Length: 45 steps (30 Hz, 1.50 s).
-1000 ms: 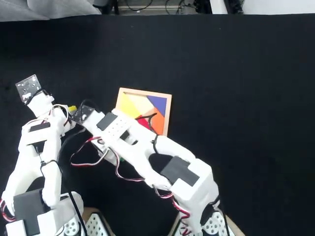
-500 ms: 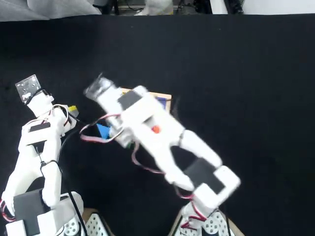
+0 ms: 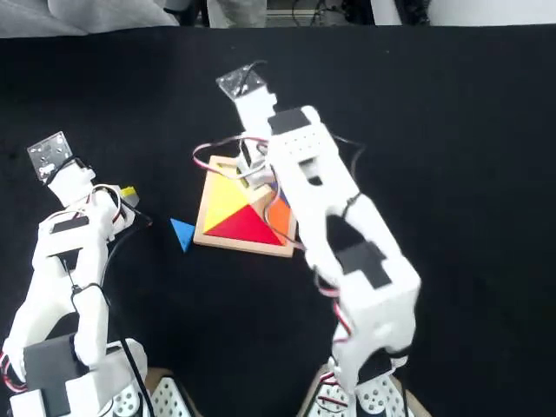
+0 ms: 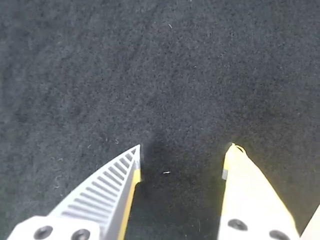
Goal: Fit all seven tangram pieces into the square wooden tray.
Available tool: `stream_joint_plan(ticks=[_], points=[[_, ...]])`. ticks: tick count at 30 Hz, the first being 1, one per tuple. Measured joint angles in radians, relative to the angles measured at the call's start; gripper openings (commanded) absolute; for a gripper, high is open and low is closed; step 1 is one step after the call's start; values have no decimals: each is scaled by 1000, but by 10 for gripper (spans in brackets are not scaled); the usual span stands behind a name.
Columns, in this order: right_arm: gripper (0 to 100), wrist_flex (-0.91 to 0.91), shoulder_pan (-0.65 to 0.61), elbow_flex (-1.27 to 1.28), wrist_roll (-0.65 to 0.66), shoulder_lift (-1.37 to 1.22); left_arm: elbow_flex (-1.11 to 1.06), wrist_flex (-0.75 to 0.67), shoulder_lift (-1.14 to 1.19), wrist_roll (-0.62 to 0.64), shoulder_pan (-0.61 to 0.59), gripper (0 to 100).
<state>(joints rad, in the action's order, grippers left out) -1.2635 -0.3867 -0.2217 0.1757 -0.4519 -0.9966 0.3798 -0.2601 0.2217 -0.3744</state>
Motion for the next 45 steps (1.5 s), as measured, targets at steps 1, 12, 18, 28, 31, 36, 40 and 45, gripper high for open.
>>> stream_joint_plan(ticks=[1,12,18,28,31,36,40,45], points=[[12,-23,0,-43,0,-40,0,0,0,0,0,260],[14,-245,-2,-450,3,-344,0,0,0,0,0,260],[103,-324,-2,-537,3,-391,0,0,0,0,0,260],[106,-338,-2,-539,-20,-399,0,0,0,0,0,260],[106,-338,-17,-539,-20,-399,0,0,0,0,0,260],[125,-338,-40,-539,-20,-399,0,0,0,0,0,260],[217,-338,-40,-539,-25,-399,0,0,0,0,0,260],[223,-338,-40,-539,-26,-399,0,0,0,0,0,260]])
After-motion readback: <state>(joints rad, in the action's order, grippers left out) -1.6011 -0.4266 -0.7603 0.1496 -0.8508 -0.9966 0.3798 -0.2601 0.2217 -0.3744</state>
